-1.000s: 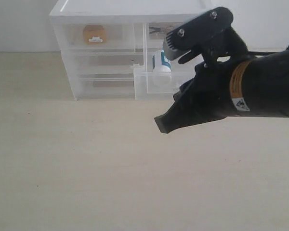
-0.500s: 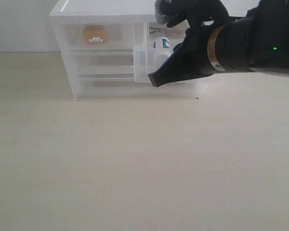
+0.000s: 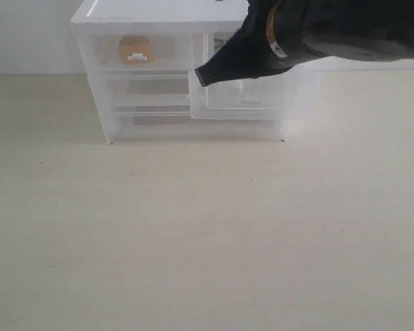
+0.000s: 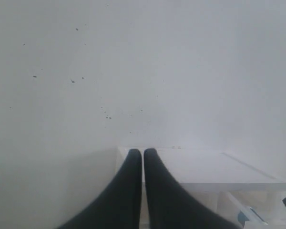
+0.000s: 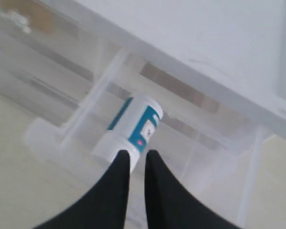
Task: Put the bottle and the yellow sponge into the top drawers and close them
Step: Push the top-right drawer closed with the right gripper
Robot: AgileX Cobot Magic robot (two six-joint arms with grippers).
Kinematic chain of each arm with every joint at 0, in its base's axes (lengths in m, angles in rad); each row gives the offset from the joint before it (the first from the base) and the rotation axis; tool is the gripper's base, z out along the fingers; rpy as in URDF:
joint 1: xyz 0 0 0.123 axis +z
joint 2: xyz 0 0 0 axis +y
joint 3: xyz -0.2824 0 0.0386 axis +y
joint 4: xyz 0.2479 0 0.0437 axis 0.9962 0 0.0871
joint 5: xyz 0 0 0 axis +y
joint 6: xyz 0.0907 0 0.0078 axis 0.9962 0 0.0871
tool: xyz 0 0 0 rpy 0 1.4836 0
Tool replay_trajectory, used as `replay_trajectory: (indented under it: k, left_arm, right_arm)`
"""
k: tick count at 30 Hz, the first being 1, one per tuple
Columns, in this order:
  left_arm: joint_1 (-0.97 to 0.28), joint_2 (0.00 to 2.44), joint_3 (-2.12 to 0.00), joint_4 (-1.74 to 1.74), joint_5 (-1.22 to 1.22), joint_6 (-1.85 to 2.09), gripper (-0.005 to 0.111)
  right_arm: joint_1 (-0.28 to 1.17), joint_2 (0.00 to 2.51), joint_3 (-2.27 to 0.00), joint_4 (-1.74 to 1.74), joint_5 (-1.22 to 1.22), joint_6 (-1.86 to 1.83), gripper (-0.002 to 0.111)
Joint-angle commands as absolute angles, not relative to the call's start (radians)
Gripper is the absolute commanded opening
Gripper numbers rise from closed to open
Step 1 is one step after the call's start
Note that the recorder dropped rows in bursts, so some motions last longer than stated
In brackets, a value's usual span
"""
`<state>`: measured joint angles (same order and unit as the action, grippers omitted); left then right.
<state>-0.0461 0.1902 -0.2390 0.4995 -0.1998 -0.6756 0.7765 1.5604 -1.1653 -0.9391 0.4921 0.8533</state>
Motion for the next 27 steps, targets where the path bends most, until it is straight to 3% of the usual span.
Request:
replay_trajectory:
  k: [1, 7, 12, 20, 27]
  left_arm:
    - [-0.044, 0.187, -0.236, 0.493, -0.192, -0.679, 0.004]
    - [-0.044, 0.187, -0.236, 0.493, -0.19, -0.679, 0.004]
    - [-0.044, 0.187, -0.236, 0.493, -0.187, -0.679, 0.004]
    - [-0.044, 0.187, -0.236, 0.493, -0.187, -0.679, 0.004]
    - [-0.044, 0.187, -0.236, 0.493, -0.187, -0.679, 0.004]
  right_arm:
    - [0.852, 1.448, -1.096, -0.911, 0.487, 0.83, 0.012]
    - [0.847, 1.506, -1.0, -0.936, 0.456, 0.834, 0.012]
    - [0.766, 1.576, -1.01, -1.159, 0.393, 1.023, 0.012]
    - [0.646, 1.706, -1.163, -1.227, 0.282, 1.071, 0.012]
    - [0.596, 1.873, -1.363, -1.243, 0.398, 1.075, 0.012]
